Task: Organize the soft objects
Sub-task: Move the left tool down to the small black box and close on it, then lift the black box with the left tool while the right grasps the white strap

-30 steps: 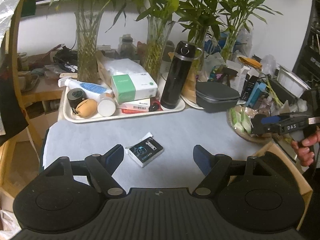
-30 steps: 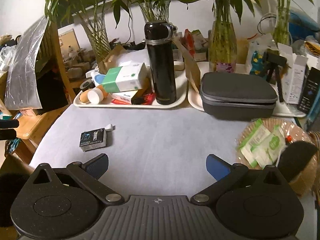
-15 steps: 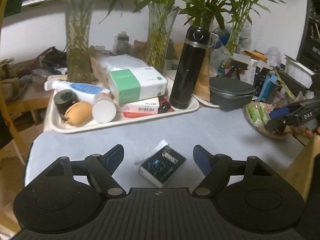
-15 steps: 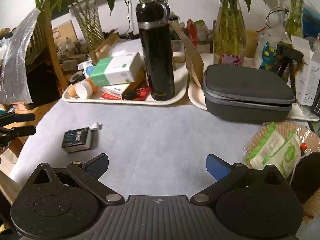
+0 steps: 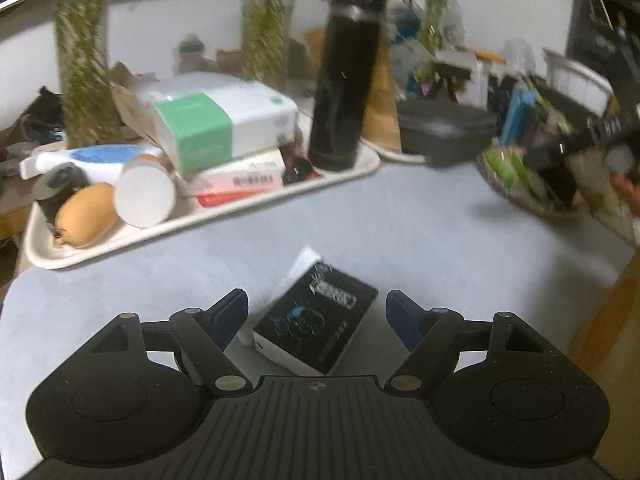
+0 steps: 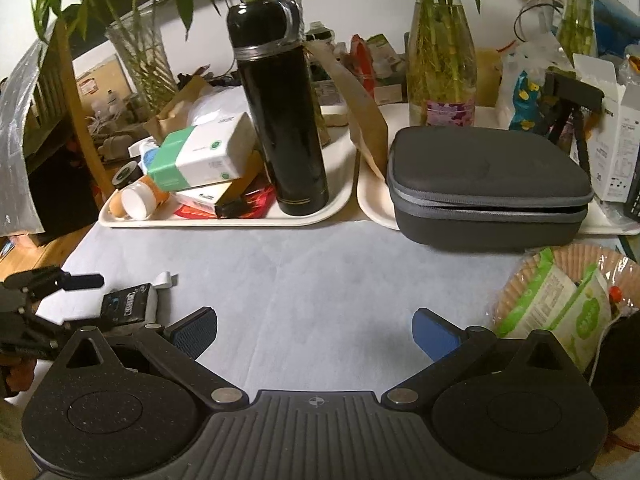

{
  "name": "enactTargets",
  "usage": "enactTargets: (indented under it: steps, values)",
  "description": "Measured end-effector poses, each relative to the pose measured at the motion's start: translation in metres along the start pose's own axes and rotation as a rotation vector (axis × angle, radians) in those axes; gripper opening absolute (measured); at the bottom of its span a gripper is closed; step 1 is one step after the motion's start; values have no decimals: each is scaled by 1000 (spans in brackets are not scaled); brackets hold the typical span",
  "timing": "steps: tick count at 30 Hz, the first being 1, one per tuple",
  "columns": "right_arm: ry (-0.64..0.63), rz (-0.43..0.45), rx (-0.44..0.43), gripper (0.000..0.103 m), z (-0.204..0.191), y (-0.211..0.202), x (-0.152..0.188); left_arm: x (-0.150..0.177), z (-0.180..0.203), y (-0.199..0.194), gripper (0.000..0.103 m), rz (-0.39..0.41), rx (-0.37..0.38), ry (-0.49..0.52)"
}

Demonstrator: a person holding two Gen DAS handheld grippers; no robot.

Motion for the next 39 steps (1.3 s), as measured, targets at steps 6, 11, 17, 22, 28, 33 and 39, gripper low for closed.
enactTargets:
  steps: [6, 11, 17, 22, 28, 33, 39]
  values:
    - [-1, -3, 1, 103, -1, 2, -1, 3, 3, 14, 73, -37, 7, 54]
    - [9, -7, 14, 103, 1, 4, -1, 5, 15, 14, 54, -55, 12, 138]
    - [11, -9, 23, 103, 0, 5, -1, 5, 21, 16, 54, -50, 32, 180]
    - [-4, -12, 17, 103, -3, 7, -1, 9, 21, 25, 54, -101, 32, 171]
    - [-33, -19, -7, 103, -8, 16, -3, 8, 21, 25, 48, -101, -2, 168]
    - [-81, -48, -47, 103, -15, 32, -3, 2, 17, 12, 48, -49, -5, 137]
    - [-148, -80, -144, 103, -33, 49, -4, -12, -1, -5, 48, 41, -88, 16]
Point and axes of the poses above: each gripper's, at about its wrist camera, not at the fingertips, and y roughly the way its jaws point, z to its right, x to its underside, the point moved 1 cm from there along y, roughly the way its jaws point, and after that the axes turned 2 degrees about x, right-handed, at the moved point
